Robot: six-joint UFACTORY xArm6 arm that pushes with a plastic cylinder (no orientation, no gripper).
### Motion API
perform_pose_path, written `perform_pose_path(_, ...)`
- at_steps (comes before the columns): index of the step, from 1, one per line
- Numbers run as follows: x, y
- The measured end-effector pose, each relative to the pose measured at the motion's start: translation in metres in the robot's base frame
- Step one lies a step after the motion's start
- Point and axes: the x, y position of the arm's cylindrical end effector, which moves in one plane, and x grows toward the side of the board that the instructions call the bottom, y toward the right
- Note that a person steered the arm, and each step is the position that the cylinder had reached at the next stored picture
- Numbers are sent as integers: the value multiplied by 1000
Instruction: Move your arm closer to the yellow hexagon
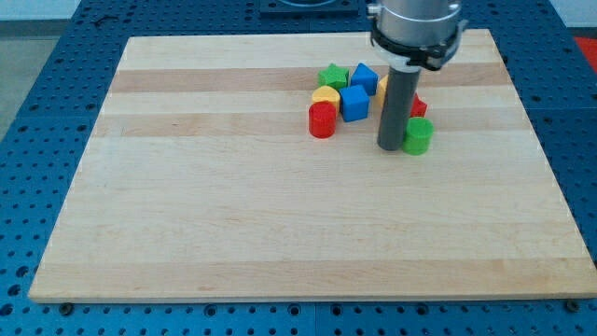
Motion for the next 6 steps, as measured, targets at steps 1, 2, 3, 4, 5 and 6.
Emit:
perform_pose_path(1,15,13)
perform_pose_path(2,31,24)
perform_pose_path(3,39,47)
perform_pose_path(4,41,83)
perform_pose_path(5,27,92)
perform_pose_path(6,-14,92)
